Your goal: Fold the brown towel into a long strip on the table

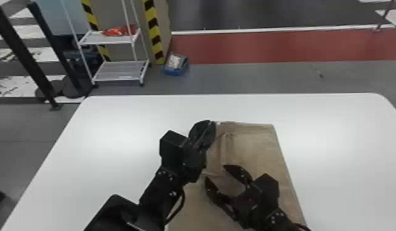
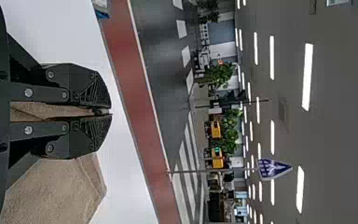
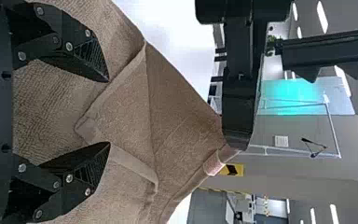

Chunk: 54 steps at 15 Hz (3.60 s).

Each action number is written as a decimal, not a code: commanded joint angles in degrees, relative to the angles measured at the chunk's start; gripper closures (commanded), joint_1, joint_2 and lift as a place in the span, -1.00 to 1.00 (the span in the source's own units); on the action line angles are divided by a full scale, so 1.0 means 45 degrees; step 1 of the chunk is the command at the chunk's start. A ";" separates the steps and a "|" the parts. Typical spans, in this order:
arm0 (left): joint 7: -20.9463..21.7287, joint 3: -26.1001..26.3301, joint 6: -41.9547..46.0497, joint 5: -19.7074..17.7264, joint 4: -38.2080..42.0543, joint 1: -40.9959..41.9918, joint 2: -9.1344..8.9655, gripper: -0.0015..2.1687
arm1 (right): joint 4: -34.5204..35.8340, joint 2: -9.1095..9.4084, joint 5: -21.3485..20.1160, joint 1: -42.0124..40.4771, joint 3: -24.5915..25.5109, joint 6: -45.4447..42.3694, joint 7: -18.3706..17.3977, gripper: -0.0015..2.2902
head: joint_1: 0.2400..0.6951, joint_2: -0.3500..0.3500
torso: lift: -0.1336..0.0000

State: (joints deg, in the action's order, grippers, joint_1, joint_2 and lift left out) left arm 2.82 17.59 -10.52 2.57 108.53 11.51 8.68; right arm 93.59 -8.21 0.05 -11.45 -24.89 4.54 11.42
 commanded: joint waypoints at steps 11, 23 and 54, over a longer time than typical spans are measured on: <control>0.0038 -0.0256 0.0550 -0.0260 -0.0251 0.0079 0.0103 -0.05 | -0.0172 0.0066 -0.0226 0.0415 -0.0191 0.0818 -0.0467 0.02 | 1.00 0.33 | -0.84; -0.2189 -0.1331 0.0511 -0.0279 0.1136 0.0157 0.0357 -0.05 | 0.4515 -0.1106 0.1317 -0.2592 0.4672 -0.0042 0.0197 0.34 | 1.00 0.14 | -0.84; -0.3556 -0.3303 -1.0778 0.0990 0.5765 -0.0917 0.0552 0.09 | 0.1058 -0.2630 0.1668 0.3150 0.9730 0.3201 0.3049 0.34 | 0.21 -0.19 | -0.84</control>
State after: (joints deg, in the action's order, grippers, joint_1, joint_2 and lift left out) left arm -13.16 2.32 -57.26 4.29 129.92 0.03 11.48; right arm 96.30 -19.75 5.57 9.99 15.16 23.59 23.74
